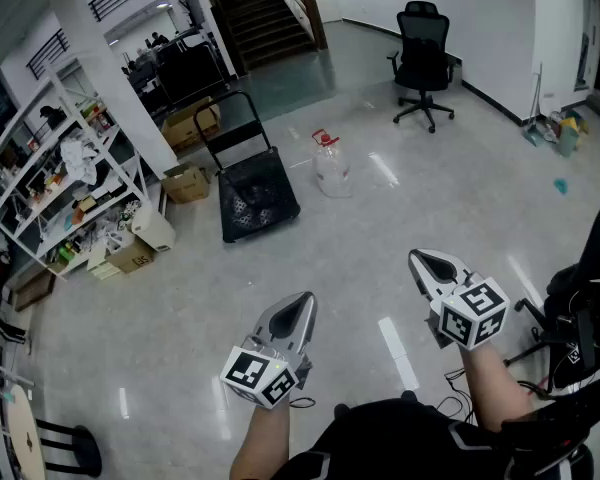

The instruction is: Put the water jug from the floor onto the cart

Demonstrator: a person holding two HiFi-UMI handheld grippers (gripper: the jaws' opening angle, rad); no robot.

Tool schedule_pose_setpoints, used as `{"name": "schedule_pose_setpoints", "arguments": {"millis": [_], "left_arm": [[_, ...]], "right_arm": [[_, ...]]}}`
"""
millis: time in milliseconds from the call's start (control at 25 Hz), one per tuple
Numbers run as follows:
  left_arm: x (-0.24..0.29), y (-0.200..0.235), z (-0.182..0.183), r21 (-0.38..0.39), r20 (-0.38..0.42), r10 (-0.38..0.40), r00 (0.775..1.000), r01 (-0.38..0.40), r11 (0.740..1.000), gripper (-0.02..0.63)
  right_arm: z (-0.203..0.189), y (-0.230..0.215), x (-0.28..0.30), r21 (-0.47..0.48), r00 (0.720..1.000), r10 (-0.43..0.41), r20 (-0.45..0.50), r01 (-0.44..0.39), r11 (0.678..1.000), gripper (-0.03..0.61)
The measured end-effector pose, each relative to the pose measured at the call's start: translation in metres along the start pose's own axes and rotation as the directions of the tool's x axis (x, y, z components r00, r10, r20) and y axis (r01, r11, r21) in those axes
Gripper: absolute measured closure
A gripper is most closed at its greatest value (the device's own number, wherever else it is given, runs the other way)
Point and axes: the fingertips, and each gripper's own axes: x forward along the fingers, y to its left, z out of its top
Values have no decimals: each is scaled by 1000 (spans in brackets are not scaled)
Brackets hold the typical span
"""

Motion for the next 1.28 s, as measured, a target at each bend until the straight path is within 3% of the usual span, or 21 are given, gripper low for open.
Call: {"name": "schedule_pose_setpoints", "arguments": {"millis": [560, 1120, 1280], "left_arm": [[6, -2, 8, 18, 5, -4, 1000, 4, 1000, 615], [52, -27, 3, 27, -25, 1, 1000, 0, 1000, 614], [71, -38, 2, 33, -34, 18, 999, -16, 999, 614]], "right_arm": [[12, -4, 4, -31, 1000, 7, 16, -7, 999, 577], [17, -51, -16, -15, 999, 10, 32, -10, 1000, 577], [18, -66, -23, -68, 999, 50, 19, -48, 996, 577]]}}
